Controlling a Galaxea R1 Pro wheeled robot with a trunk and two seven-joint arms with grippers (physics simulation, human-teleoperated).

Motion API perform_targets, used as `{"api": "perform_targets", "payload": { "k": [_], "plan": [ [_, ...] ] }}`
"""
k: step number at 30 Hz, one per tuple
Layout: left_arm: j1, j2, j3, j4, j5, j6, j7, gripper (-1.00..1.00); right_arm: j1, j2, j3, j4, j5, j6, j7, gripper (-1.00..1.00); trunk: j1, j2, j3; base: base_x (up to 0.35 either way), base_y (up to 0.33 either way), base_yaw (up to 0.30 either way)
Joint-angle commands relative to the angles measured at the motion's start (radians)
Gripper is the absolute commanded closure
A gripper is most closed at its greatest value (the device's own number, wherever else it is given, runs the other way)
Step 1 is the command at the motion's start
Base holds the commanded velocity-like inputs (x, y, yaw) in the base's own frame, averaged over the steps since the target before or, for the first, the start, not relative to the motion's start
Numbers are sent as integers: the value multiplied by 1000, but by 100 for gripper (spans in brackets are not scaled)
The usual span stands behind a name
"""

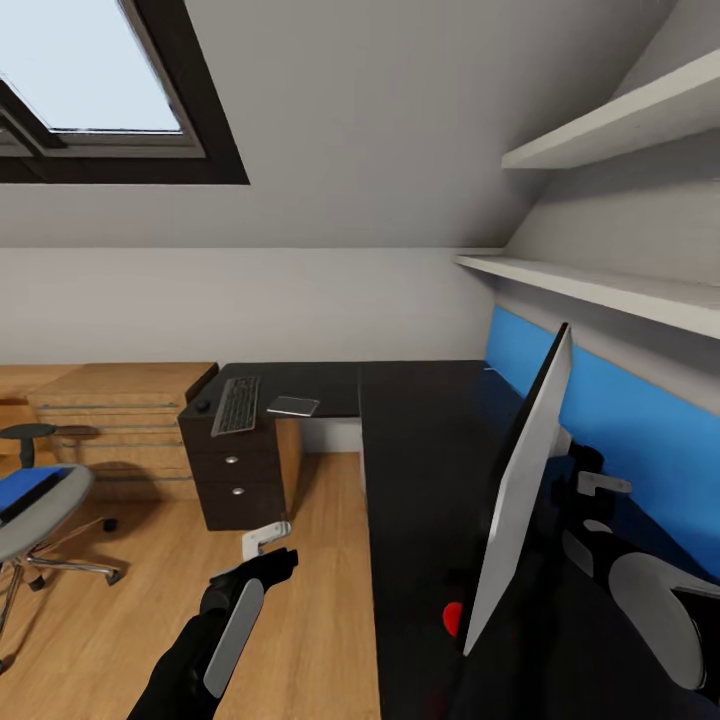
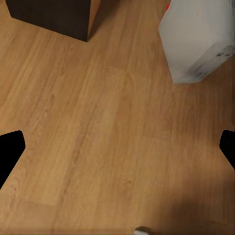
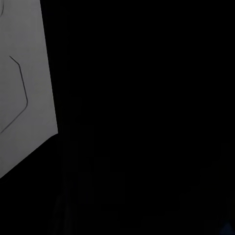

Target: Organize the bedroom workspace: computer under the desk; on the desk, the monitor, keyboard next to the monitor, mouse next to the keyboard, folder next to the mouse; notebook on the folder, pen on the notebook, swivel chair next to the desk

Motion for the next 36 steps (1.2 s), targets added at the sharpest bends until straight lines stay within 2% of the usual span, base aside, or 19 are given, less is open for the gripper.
{"api": "perform_targets", "payload": {
  "k": [1, 7, 23, 36],
  "plan": [
    [-1, 0, -1, -2, 10, 2, 9, -100, 0, -1, 23, 5, -30, 9, -1, 100, 0, -1, -2, -9, -328, 0],
    [-1, 0, -1, -8, 11, 0, 5, -100, 0, 1, 23, 5, -29, 9, -1, 100, 0, -1, -2, 126, -273, 0],
    [-1, -2, -1, -7, 13, 5, 4, -100, 0, 0, 25, 11, -28, 8, -1, 100, 0, -1, -2, 22, -127, 0],
    [-1, -3, -1, -5, 13, 5, 4, -100, 0, -1, 25, 11, -27, 8, -1, 100, 0, -1, -2, 0, -18, 0]
  ]
}}
